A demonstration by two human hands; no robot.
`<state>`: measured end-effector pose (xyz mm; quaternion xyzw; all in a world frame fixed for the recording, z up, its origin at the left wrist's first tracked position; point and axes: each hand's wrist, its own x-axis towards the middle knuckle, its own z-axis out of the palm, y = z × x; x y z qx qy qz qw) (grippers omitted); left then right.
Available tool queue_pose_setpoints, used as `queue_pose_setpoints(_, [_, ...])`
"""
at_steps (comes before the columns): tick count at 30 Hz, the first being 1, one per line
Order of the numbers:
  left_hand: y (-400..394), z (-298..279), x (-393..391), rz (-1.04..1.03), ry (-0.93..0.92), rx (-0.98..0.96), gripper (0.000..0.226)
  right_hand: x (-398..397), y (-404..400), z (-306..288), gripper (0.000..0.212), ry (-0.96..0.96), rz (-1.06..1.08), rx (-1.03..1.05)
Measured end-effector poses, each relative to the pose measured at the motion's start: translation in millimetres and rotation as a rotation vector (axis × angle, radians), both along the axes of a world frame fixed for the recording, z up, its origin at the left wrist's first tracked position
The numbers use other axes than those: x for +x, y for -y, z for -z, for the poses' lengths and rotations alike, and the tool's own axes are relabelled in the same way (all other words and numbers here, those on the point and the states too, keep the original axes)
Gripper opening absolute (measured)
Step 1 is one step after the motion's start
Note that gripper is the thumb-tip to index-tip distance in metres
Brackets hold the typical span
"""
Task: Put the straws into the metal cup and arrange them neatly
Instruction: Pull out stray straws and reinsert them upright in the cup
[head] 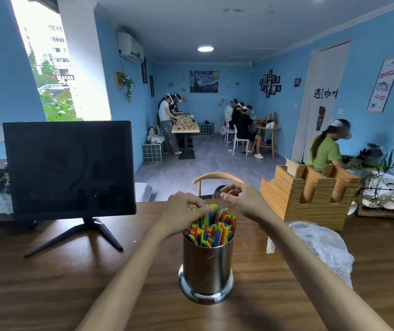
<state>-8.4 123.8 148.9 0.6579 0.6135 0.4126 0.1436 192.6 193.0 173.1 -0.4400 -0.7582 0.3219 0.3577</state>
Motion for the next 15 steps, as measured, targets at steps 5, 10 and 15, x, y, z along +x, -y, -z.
queue_pose_setpoints(5, [3, -7, -7, -0.128, 0.019, 0.084, 0.01, -3, -1, 3, 0.016, 0.023, 0.003, 0.02])
queue_pose_setpoints(10, [0, 5, -11, -0.106, -0.073, 0.012, 0.016, -3, -1, 9, 0.021, 0.019, -0.013, 0.014])
queue_pose_setpoints(15, [-2, 9, -11, -0.139, -0.137, 0.104, 0.014, -2, -1, 14, 0.022, 0.033, -0.034, 0.006])
